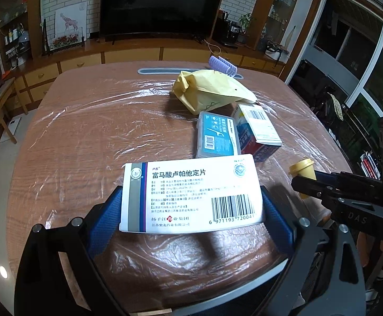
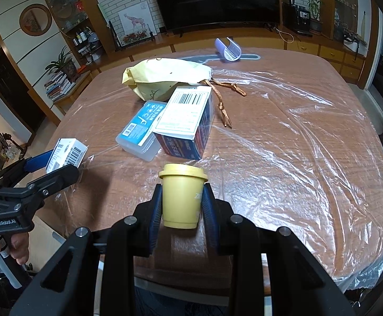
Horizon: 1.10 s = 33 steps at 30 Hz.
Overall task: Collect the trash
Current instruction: 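Carry the yellow cup and white medicine box over the black bin with both grippers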
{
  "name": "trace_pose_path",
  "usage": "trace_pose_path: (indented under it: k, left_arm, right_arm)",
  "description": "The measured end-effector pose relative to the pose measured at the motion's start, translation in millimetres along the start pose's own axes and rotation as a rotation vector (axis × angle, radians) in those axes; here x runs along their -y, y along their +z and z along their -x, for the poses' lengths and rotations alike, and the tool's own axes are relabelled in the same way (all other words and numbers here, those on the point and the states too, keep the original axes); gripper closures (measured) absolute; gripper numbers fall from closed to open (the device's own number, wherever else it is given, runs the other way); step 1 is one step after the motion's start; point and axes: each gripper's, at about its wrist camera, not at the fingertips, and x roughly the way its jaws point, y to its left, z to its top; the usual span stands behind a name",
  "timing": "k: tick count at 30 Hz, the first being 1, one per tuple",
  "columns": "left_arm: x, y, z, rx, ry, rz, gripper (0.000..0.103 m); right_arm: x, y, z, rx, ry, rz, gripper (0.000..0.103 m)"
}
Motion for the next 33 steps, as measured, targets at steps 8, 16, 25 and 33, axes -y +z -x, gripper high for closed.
trace_pose_path:
  k: [8, 16, 25, 33]
  left_arm:
    - [9, -12, 15, 0.014, -0.004, -0.003, 0.006]
    - [23, -26, 29, 0.024, -0.003, -0.024, 0.006]
    - [37, -46, 41, 0.016, -0.016, -0.037, 0.006]
    - [45, -64, 49, 0.006, -0.022, -0.039, 0.006]
  right_arm:
    - [2, -12, 15, 0.009, 0.023, 0.013, 0.073]
    - [1, -25, 32, 0.010, 0.051, 0.024, 0.073]
    - [2, -43, 52, 0.018, 0.081, 0.029, 0.073]
    - [4, -58, 65, 0.016, 0.097, 0.025, 0.073]
